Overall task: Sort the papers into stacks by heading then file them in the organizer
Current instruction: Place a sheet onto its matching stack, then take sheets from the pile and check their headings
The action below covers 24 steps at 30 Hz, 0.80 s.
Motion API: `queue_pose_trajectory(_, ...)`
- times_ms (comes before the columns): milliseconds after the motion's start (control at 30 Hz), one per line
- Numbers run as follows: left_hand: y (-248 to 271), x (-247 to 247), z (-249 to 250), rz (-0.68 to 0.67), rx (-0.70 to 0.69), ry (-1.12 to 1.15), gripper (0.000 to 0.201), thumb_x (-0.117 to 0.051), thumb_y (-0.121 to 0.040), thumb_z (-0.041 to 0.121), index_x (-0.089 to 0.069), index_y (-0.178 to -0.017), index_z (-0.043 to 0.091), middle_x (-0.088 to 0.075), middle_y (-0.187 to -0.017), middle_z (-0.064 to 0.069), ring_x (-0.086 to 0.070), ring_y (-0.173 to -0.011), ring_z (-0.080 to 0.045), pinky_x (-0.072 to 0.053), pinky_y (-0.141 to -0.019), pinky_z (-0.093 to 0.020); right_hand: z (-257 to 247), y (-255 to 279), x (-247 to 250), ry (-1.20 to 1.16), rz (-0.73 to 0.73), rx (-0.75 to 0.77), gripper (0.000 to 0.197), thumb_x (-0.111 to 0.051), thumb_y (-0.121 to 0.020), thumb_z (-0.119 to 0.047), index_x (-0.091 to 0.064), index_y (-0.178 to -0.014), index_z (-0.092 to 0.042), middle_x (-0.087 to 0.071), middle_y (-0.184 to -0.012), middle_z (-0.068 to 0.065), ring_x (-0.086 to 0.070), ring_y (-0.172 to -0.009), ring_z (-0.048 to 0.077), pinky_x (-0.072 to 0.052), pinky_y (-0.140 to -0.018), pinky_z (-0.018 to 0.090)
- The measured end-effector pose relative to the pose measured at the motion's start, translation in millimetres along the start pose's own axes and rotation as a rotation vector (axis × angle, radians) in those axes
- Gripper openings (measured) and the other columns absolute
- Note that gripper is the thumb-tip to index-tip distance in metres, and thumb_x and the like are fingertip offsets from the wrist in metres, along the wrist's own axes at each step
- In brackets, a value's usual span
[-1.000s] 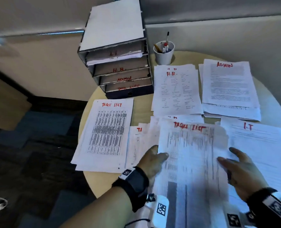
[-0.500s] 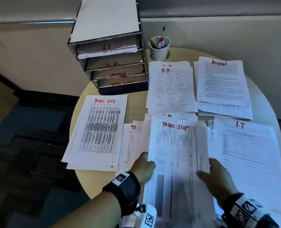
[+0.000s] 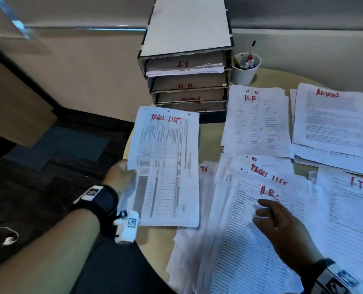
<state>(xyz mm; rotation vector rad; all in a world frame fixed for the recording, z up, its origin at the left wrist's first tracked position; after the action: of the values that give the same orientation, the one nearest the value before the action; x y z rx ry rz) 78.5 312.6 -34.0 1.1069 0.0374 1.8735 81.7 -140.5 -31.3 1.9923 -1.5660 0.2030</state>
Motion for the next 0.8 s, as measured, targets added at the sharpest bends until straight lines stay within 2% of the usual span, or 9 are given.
queue_pose_trajectory(67, -24.9, 10.9, -11.8, -0.023, -0.005, -0.160, 0.015, -0.054, -0.093, 0.013, -0.063, -0.105, 0.015, -0.068, -0.106, -0.013, -0.063, -0.092, -0.030, -0.053, -0.082, -0.037, 12.3, 6.6, -3.8, 0.162, -0.022, 0.017, 0.036, -0.077, -0.082, -0.024, -0.061, -0.113, -0.035, -0.067, -0.101, -0.015, -0.060, -0.085, -0.010, -0.039, -0.075, 0.005)
queue_pose_trajectory(167, -47.2, 7.0, -17.6, -0.058, -0.043, -0.326, 0.025, -0.052, -0.097, 0.011, -0.059, -0.121, 0.009, -0.065, -0.116, -0.016, -0.059, -0.092, -0.029, -0.046, -0.078, -0.034, 28.9, 16.2, -15.3, 0.503, -0.087, 0.152, 0.040, -0.081, -0.076, -0.028, -0.068, -0.114, -0.026, -0.065, -0.102, -0.012, -0.066, -0.094, 0.014, -0.046, -0.084, 0.026)
queue_pose_trajectory(267, -57.7, -0.4, -15.3, -0.034, -0.014, -0.398, 0.038, -0.058, -0.095, 0.016, -0.053, -0.132, 0.009, -0.061, -0.126, -0.019, -0.058, -0.097, -0.033, -0.046, -0.079, -0.035, 46.6, 25.4, -25.7, 0.699, -0.179, 0.175, 0.054, -0.092, -0.053, -0.029, -0.073, -0.103, -0.026, -0.070, -0.101, -0.002, -0.069, -0.090, 0.027, -0.057, -0.076, 0.037)
queue_pose_trajectory(333, -49.7, -0.9, -1.4, 0.099, -0.001, -0.476, 0.051, -0.063, -0.089, 0.021, -0.049, -0.137, 0.011, -0.052, -0.131, -0.022, -0.054, -0.108, -0.041, -0.051, -0.087, -0.045, 51.2, 30.7, -31.0, 0.809, -0.223, 0.158, 0.058, -0.091, -0.047, -0.040, -0.072, -0.102, -0.033, -0.069, -0.110, 0.000, -0.069, -0.098, 0.028, -0.060, -0.071, 0.040)
queue_pose_trajectory(433, 0.5, -26.7, 60.2, 0.272, -0.341, -0.378, 0.051, -0.066, -0.085, 0.015, -0.055, -0.134, 0.012, -0.044, -0.137, -0.020, -0.043, -0.124, -0.042, -0.042, -0.103, -0.051, 52.9, 35.2, -33.9, 0.861, -0.270, 0.142, 0.058, -0.081, -0.052, -0.054, -0.068, -0.106, -0.040, -0.064, -0.121, -0.003, -0.065, -0.109, 0.022, -0.060, -0.073, 0.039)
queue_pose_trajectory(533, 73.6, -117.4, 128.6, -0.019, -0.791, -0.397, 0.041, -0.066, -0.087, 0.018, -0.061, -0.127, 0.012, -0.053, -0.130, -0.012, -0.048, -0.120, -0.034, -0.043, -0.102, -0.043, 51.0, 35.4, -36.2, 0.890, -0.308, 0.137, 0.053, -0.070, -0.066, -0.056, -0.062, -0.117, -0.043, -0.055, -0.134, -0.004, -0.055, -0.124, 0.022, -0.054, -0.087, 0.042)
queue_pose_trajectory(600, 111.1, -188.9, 156.6, -0.290, -0.932, -0.505, 0.045, -0.065, -0.088, 0.027, -0.059, -0.131, 0.015, -0.053, -0.130, -0.008, -0.048, -0.121, -0.031, -0.043, -0.101, -0.041, 49.7, 35.5, -35.9, 0.893, -0.340, 0.145, 0.052, -0.059, -0.077, -0.054, -0.053, -0.127, -0.044, -0.041, -0.146, -0.005, -0.038, -0.137, 0.022, -0.044, -0.100, 0.044)
queue_pose_trajectory(667, 121.6, -238.9, 172.4, -0.403, -0.908, -0.672, 0.059, -0.066, -0.087, 0.038, -0.050, -0.140, 0.018, -0.046, -0.138, -0.006, -0.042, -0.126, -0.030, -0.041, -0.103, -0.043, 47.6, 37.5, -33.8, 0.880, -0.354, 0.171, 0.052, -0.054, -0.081, -0.050, -0.047, -0.132, -0.041, -0.030, -0.151, -0.004, -0.026, -0.142, 0.022, -0.037, -0.105, 0.044)
queue_pose_trajectory(800, 108.9, -279.7, 182.5, -0.408, -0.776, -0.979, 0.069, -0.069, -0.082, 0.047, -0.040, -0.140, 0.025, -0.041, -0.138, -0.008, -0.040, -0.127, -0.033, -0.038, -0.099, -0.048, 49.5, 41.9, -28.7, 0.855, -0.382, 0.222, 0.053, -0.054, -0.084, -0.044, -0.043, -0.135, -0.038, -0.022, -0.156, 0.001, -0.016, -0.146, 0.026, -0.032, -0.109, 0.048)
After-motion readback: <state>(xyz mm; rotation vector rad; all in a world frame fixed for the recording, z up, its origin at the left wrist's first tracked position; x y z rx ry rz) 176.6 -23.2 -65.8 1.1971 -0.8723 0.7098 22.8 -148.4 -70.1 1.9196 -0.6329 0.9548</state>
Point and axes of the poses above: each hand's wrist, its own y-axis away from the middle knuckle, its own x-axis out of the back of the hand, z = x × y, the point moved 9 cm from there along -y, towards the middle knuckle
